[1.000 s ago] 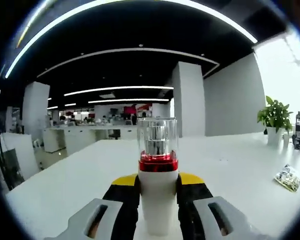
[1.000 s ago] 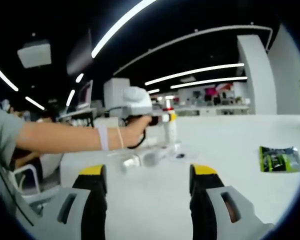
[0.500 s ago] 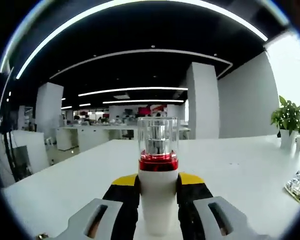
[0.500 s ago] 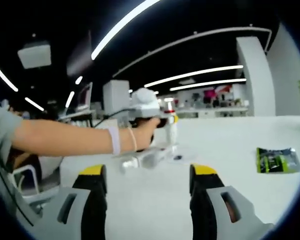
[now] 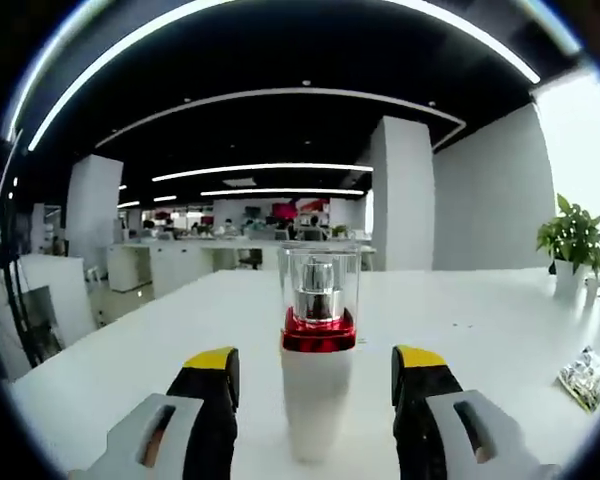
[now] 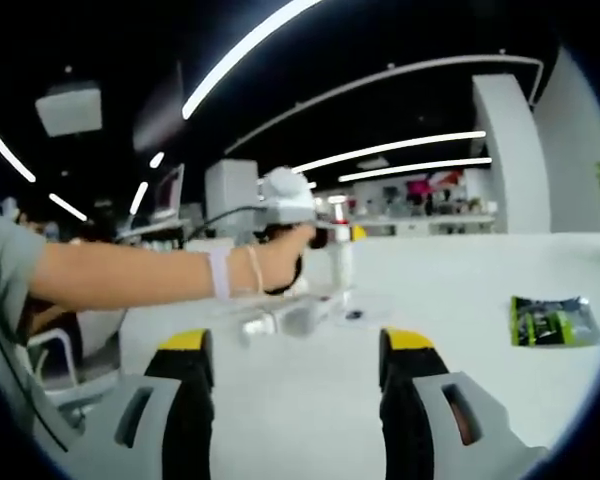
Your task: Arrange the skincare products in the storage area until every visible bottle or jar stands upright without overlapping.
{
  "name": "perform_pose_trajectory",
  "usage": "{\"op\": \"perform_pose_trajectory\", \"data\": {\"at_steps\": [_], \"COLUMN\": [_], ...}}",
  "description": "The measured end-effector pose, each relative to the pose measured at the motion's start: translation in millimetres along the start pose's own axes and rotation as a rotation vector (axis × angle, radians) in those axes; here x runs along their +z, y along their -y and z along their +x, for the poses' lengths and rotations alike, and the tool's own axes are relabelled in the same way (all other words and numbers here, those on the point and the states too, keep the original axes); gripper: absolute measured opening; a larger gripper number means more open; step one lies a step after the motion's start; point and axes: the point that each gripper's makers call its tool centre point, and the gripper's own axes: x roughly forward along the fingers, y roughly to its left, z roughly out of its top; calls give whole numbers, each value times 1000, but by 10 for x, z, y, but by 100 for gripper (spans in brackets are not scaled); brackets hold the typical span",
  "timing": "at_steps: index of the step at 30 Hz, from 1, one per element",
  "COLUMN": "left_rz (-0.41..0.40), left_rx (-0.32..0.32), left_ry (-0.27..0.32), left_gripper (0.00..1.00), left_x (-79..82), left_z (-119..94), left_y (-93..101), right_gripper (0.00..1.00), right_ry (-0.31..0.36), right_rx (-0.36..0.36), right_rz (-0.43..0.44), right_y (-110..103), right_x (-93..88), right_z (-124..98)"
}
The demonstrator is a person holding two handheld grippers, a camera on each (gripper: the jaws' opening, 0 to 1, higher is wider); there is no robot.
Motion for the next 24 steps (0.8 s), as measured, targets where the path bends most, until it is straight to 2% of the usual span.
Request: {"op": "perform_pose_trajectory", "data": {"at_steps": [1,4,5,6,8,10,12,14,16,18,21,23,24], "left_rz": [1,80,101,117,116,126,134,175,203,249,277,273,280], "left_rx": [-25,-52,-54,-61,-65,-82,-119,-151,-153,-207,-249,-294,-306], "left_ry": [-26,-136,-153,-171,-163,-172,-214,-243,-273,-309,-338,-446,-472], "left_gripper": [72,96,99,99,99,100,100,100,100,100,100,100,100], "left_x": [-8,-63,-61,-45,58,85,87,72,34,-50,-163,-337,-375], "left_z": [-12,-104,-136,-183,-214,-282,-325,-349,-391,-456,-514,-650,-673], "left_y": [16,-46,-85,-136,-242,-287,-315,-334,-392,-376,-361,-328,-330], "right_gripper": [65,66,66,65,65,65,65,65,66,66,66,66,66], "right_ry": [0,-3,-6,-7,5,13,8,3,6,9,8,4,3], "right_rx": [0,-1,-4,-4,-4,3,12,19,22,19,15,14,13], "right_rz": [0,-5,-5,-5,-2,5,8,7,8,9,4,1,1], "right_y": [0,-5,1,1,-1,-19,-46,-66,-79,-78,-76,-74,-73], "right_x": [1,-10,-13,-9,21,34,24,19,29,42,46,39,37], "right_z": [-5,-40,-49,-54,-61,-56,-45,-39,-34,-32,-31,-31,-31]}}
